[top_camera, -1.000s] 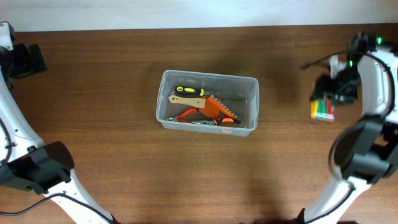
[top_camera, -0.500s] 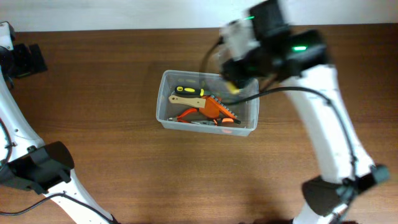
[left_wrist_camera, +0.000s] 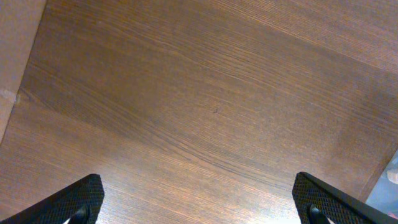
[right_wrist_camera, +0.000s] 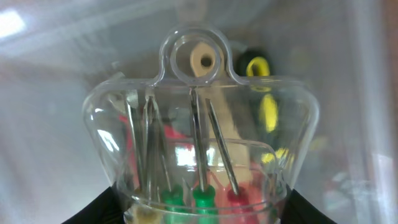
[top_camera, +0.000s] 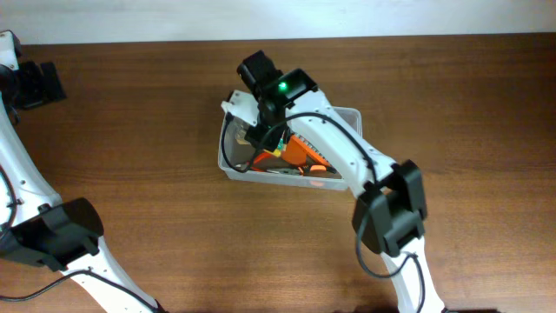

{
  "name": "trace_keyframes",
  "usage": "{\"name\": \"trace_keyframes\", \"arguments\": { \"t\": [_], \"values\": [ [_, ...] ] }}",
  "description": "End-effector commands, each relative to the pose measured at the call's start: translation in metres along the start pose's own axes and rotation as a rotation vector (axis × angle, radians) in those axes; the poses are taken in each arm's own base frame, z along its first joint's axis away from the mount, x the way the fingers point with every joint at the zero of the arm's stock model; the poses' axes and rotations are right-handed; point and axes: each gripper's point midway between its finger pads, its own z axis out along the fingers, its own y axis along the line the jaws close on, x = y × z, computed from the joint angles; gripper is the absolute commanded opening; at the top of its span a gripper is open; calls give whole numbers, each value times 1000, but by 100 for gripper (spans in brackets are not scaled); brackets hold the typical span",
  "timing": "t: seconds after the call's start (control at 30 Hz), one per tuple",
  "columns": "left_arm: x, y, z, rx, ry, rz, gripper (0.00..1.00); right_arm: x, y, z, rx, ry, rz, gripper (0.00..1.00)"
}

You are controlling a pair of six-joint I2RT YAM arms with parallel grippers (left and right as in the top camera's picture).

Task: Pack container

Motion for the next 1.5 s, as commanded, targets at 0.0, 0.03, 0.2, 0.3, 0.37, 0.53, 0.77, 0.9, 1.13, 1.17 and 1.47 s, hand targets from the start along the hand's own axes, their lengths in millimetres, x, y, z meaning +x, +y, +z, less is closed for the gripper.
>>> {"name": "trace_keyframes", "arguments": {
  "t": [0.0, 0.03, 0.2, 0.3, 0.37, 0.53, 0.77, 0.9, 1.13, 1.17, 1.47],
  "values": [
    [1, -1, 4, 14, 11, -17, 99, 5, -2, 10, -5, 19, -11, 35],
    [1, -1, 4, 14, 11, -17, 99, 4, -1, 10, -5, 20, -12, 62],
    [1, -1, 4, 14, 10, -16, 99, -1, -1, -8, 10, -5, -11, 83],
    [1, -1, 4, 14, 10, -17, 99, -8, -12, -40, 78, -45, 64, 96],
    [1, -1, 4, 14, 11, -17, 99, -11, -20, -67, 126, -71, 103, 99],
    [1, -1, 4, 14, 11, -17, 99, -24, -32, -147, 209, -210, 157, 99],
    [1, -1, 4, 14, 11, -17, 99, -17, -19, -237, 274, -329, 159, 99],
    [1, -1, 4, 14, 11, -17, 99, -2, -18, -268, 342, -338, 170, 99],
    [1, -1, 4, 14, 10, -17, 99, 10, 0, -344, 408, -505, 232, 98],
    [1, -1, 4, 14, 11, -17, 99, 14, 4, -360, 422, -541, 237, 99],
    [1, -1, 4, 14, 11, -17, 99, 77, 66, -475, 488, -785, 206, 99]
  ]
}}
